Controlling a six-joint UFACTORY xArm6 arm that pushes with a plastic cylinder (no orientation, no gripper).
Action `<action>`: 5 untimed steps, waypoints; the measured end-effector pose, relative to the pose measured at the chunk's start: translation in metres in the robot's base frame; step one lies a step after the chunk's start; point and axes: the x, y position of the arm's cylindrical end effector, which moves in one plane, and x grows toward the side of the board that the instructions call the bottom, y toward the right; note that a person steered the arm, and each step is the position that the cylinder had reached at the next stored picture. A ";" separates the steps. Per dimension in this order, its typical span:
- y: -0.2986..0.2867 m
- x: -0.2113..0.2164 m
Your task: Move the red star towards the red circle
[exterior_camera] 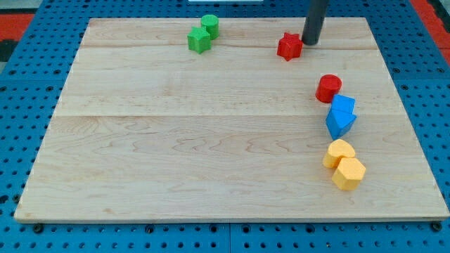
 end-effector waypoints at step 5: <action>-0.042 0.045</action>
